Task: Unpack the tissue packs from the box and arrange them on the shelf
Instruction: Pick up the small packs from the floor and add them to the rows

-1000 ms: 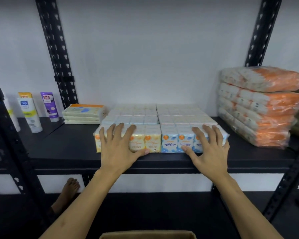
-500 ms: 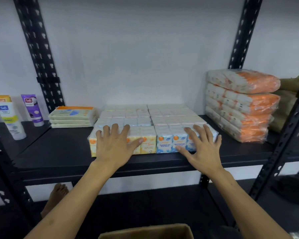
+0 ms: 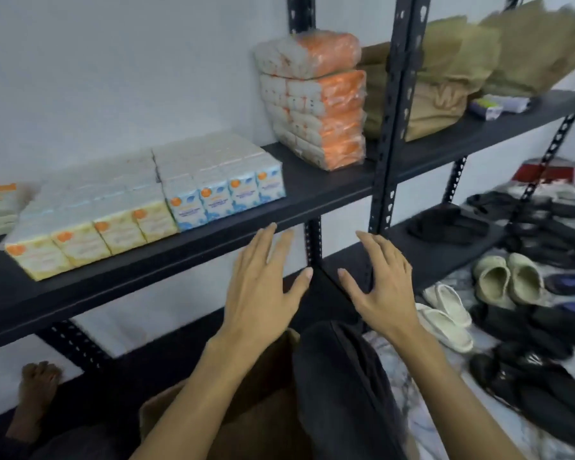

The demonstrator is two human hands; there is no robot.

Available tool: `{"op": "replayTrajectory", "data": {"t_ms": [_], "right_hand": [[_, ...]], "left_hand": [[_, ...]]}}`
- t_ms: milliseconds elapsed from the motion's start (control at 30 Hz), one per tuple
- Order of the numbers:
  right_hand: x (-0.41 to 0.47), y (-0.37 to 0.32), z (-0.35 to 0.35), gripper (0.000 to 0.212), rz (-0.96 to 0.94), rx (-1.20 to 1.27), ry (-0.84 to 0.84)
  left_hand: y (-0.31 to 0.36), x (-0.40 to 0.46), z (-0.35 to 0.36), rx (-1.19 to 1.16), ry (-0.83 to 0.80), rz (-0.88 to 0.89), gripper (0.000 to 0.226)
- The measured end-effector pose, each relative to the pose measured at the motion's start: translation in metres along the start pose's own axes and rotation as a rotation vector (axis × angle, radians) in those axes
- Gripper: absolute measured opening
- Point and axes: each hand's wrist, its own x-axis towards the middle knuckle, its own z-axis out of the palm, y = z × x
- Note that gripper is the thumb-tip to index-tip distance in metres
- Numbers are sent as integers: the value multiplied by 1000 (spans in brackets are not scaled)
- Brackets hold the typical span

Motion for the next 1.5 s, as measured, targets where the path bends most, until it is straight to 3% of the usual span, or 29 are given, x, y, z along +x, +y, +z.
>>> {"op": "replayTrajectory", "data": {"t_ms": [200,367,633,967,1200,1267,1333,1433,1500], "right_hand": [[-150,135,-62,72,304,-265,-136],[-279,205,-101,69,602,-374,-284],[-429,282,-113,64,1136,-302,-436],[-496,351,-85,60,1540,-141,-518],[-493,403,-85,80,1510,-546,-538],[-497,423,-87,83,1530,-563,-609],[-504,440,-87,72,1512,-564,-638],[-507,455,-79,45,1443,-553,-608],[-502,459,-69,44,1442,-485,-563]], "left_hand": [[121,-13,147,-58,-409,228,53],[202,-45,262,19,-759,408,50],[234,-118,363,135,-1235,526,62],[235,-174,439,191,-1466,480,62],[233,-186,487,186,-1476,419,44],[231,-185,504,168,-1482,342,58],[228,-184,517,155,-1478,279,70],[219,-188,535,160,-1507,249,66],[212,-196,545,174,-1553,250,64]]}}
